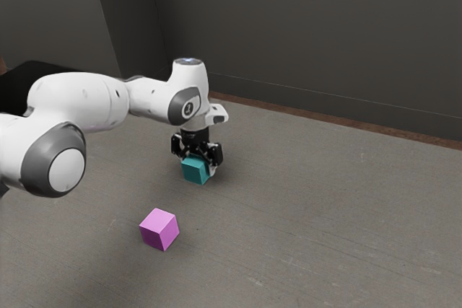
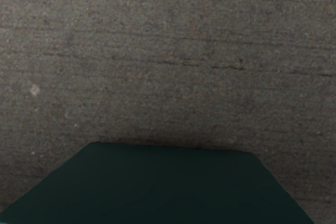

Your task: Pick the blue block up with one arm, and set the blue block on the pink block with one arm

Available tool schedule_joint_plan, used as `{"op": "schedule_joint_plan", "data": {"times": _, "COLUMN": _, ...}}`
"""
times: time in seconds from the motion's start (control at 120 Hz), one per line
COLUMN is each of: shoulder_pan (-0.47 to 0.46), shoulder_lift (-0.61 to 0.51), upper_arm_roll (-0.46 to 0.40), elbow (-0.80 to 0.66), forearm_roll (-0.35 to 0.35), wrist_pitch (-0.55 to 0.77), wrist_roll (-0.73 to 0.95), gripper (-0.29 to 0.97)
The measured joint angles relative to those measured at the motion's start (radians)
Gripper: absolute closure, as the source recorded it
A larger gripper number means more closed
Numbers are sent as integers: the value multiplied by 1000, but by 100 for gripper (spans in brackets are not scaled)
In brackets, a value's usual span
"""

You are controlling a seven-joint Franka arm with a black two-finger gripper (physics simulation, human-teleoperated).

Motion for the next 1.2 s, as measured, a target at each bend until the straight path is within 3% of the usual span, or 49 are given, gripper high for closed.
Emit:
{"op": "schedule_joint_plan", "data": {"times": 0.183, "shoulder_pan": 0, "shoulder_lift": 0, "upper_arm_roll": 1, "elbow": -5, "forearm_roll": -11, "wrist_pitch": 15, "wrist_roll": -16, "gripper": 18}}
{"op": "schedule_joint_plan", "data": {"times": 0.308, "shoulder_pan": -1, "shoulder_lift": -4, "upper_arm_roll": 4, "elbow": -17, "forearm_roll": -14, "wrist_pitch": 20, "wrist_roll": -27, "gripper": 17}}
{"op": "schedule_joint_plan", "data": {"times": 0.367, "shoulder_pan": -43, "shoulder_lift": -26, "upper_arm_roll": 52, "elbow": -59, "forearm_roll": -23, "wrist_pitch": 24, "wrist_roll": -32, "gripper": 18}}
{"op": "schedule_joint_plan", "data": {"times": 0.542, "shoulder_pan": -86, "shoulder_lift": -162, "upper_arm_roll": 95, "elbow": -231, "forearm_roll": -48, "wrist_pitch": 48, "wrist_roll": -43, "gripper": 28}}
{"op": "schedule_joint_plan", "data": {"times": 0.908, "shoulder_pan": -147, "shoulder_lift": -481, "upper_arm_roll": 102, "elbow": -564, "forearm_roll": -43, "wrist_pitch": 104, "wrist_roll": -45, "gripper": 28}}
{"op": "schedule_joint_plan", "data": {"times": 1.058, "shoulder_pan": -226, "shoulder_lift": -608, "upper_arm_roll": 178, "elbow": -691, "forearm_roll": -40, "wrist_pitch": 120, "wrist_roll": -30, "gripper": 28}}
{"op": "schedule_joint_plan", "data": {"times": 1.2, "shoulder_pan": -238, "shoulder_lift": -708, "upper_arm_roll": 203, "elbow": -834, "forearm_roll": -38, "wrist_pitch": 145, "wrist_roll": -14, "gripper": 28}}
